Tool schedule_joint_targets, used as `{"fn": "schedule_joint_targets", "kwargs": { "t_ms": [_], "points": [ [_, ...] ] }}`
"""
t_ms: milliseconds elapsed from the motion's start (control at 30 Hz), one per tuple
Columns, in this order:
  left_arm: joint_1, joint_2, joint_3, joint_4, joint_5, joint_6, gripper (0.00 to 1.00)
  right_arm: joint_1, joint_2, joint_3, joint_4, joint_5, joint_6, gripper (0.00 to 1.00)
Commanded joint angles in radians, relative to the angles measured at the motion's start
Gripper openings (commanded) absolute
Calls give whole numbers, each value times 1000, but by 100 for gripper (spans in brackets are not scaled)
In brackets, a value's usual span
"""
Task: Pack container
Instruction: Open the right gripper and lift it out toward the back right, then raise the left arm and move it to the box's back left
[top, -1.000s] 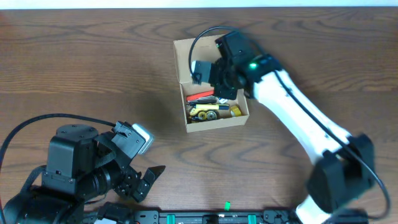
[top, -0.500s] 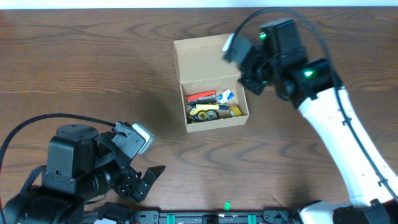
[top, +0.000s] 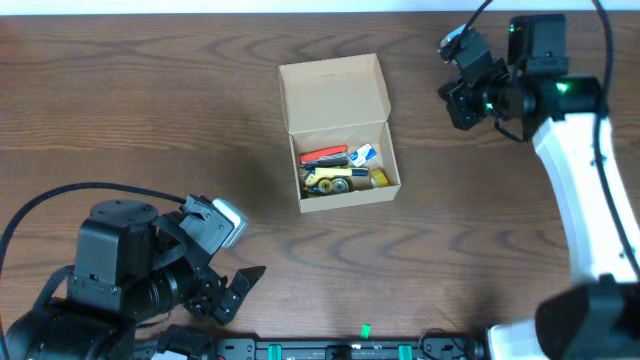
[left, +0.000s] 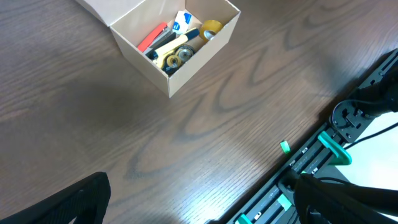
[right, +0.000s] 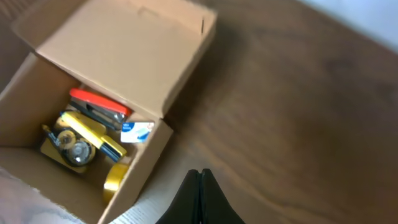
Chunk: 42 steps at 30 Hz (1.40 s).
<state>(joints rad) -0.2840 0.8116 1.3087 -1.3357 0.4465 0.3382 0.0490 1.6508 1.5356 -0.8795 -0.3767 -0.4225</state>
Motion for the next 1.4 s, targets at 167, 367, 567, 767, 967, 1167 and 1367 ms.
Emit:
{"fn": "schedule_joint_targets", "kwargs": {
  "t_ms": [167, 367, 567, 767, 967, 1167, 1367],
  "points": [
    [2, -1, 16, 24, 15, 6, 95, -3, 152, -3, -10, -49, 30, 1],
    [2, -1, 16, 60, 53, -4, 95, -4, 201, -3, 5, -69, 25, 1],
    [2, -1, 16, 105, 52, -4, 95, -4, 206, -3, 34, -69, -8, 1],
    [2, 48, 16, 257, -117, -106, 95, -4, 206, -3, 109, -87, -24, 1],
    [3, 241, 16, 397, -203, -217, 95, -4, 206, -3, 213, -111, -24, 1],
    [24, 477, 16, 558, -187, -337, 95, -14, 206, -3, 221, -166, -24, 1],
    [169, 669, 16, 708, 97, -353, 95, -29, 206, -3, 204, -219, -24, 1]
  ]
}}
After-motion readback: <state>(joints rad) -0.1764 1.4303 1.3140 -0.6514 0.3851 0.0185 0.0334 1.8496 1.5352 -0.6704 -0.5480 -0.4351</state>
